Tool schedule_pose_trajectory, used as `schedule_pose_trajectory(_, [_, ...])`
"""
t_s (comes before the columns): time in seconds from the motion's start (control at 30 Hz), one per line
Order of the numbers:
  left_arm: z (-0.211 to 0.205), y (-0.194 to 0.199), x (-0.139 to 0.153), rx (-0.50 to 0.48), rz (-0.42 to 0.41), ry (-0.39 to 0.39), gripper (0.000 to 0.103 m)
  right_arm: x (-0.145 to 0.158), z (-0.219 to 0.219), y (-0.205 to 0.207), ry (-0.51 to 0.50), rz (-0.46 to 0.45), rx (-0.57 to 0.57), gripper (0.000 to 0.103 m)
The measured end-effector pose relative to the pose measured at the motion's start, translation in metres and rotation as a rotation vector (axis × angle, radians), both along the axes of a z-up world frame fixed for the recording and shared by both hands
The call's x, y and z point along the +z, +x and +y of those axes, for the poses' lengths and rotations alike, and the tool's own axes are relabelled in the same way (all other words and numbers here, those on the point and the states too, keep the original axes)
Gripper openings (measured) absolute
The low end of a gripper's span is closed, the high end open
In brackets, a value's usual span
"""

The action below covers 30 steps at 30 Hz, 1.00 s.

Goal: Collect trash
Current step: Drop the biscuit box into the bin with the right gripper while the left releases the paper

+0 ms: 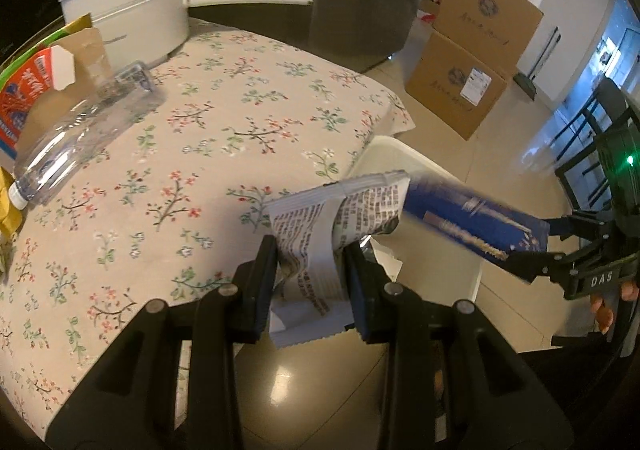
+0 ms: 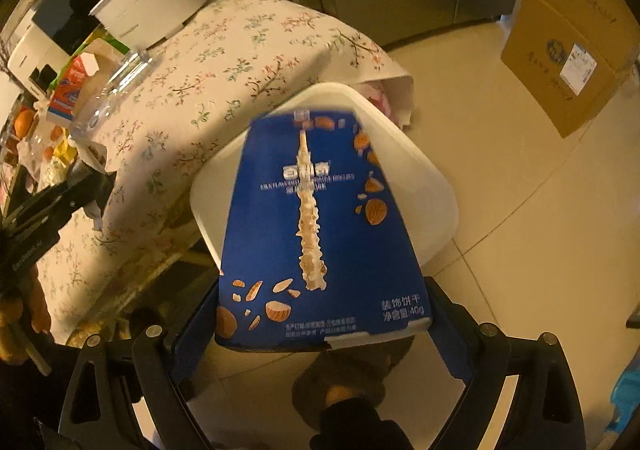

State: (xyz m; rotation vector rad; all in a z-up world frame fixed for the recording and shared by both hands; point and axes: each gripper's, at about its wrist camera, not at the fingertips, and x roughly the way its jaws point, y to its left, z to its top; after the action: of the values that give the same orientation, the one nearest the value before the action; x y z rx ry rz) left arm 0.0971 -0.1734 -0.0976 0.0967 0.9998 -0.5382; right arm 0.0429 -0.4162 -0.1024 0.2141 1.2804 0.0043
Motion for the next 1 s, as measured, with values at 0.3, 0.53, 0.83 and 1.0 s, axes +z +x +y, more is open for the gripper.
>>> schedule_pose_trajectory(0.3, [-0.024,-0.001,-0.008,-0.046,0.015,0.0,0.036,0.007,-0.011,-0.001,0.027,-0.025,-0.03,0.098])
schedule_pose_trajectory(0.53, [-0.048,0.0,-0.016,-0.085,0.018,0.007,0.037,0.01,-0.018,-0.004,0.004,-0.031,-0.056,0.098])
schedule_pose_trajectory(0.83, [-0.065,-0.001,-0.019,-0.149,-0.01,-0.027,0.056,0.011,-0.032,-0.01,-0.002,-0.035,-0.089,0.098])
schedule_pose_trajectory(1.0, [-0.065,0.0,-0.018,-0.146,-0.025,0.002,0.068,0.012,-0.036,-0.011,-0.001,-0.037,-0.103,0.098])
